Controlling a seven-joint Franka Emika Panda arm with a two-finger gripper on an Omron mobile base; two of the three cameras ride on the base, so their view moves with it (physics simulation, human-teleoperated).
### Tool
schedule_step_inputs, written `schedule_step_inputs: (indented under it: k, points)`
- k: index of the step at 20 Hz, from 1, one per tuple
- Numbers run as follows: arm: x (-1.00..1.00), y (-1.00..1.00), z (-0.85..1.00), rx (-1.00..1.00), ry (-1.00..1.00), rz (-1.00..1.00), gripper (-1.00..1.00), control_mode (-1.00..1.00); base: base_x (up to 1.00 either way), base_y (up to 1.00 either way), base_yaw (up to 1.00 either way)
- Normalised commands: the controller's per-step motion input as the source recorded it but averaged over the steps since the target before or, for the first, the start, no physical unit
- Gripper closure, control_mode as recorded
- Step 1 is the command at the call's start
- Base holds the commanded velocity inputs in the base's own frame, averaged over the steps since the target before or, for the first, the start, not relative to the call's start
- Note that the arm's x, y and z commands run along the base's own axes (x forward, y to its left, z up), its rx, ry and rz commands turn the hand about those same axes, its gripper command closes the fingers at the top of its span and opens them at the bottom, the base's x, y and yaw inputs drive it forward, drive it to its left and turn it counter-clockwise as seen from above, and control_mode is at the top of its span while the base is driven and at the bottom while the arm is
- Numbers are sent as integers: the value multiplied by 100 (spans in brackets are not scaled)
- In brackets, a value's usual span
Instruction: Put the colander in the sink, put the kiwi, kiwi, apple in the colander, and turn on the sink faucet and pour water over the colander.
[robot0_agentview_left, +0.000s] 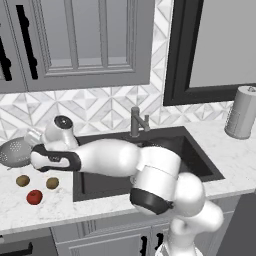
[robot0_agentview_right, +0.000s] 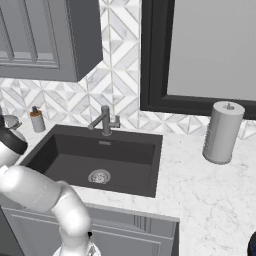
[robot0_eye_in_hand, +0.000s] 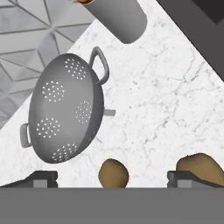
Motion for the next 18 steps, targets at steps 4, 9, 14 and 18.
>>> schedule_step_inputs:
  k: [4,9,14,18]
  points:
    - [28,11,-15,0,13,-8,-100,-100,0,0,0]
    - [20,8,-23,0,11,-5,-100,-100,0,0,0]
    - [12,17,-22,0,2,-7,-100,-100,0,0,0]
    - [18,28,-23,0,0,-8,-100,-100,0,0,0]
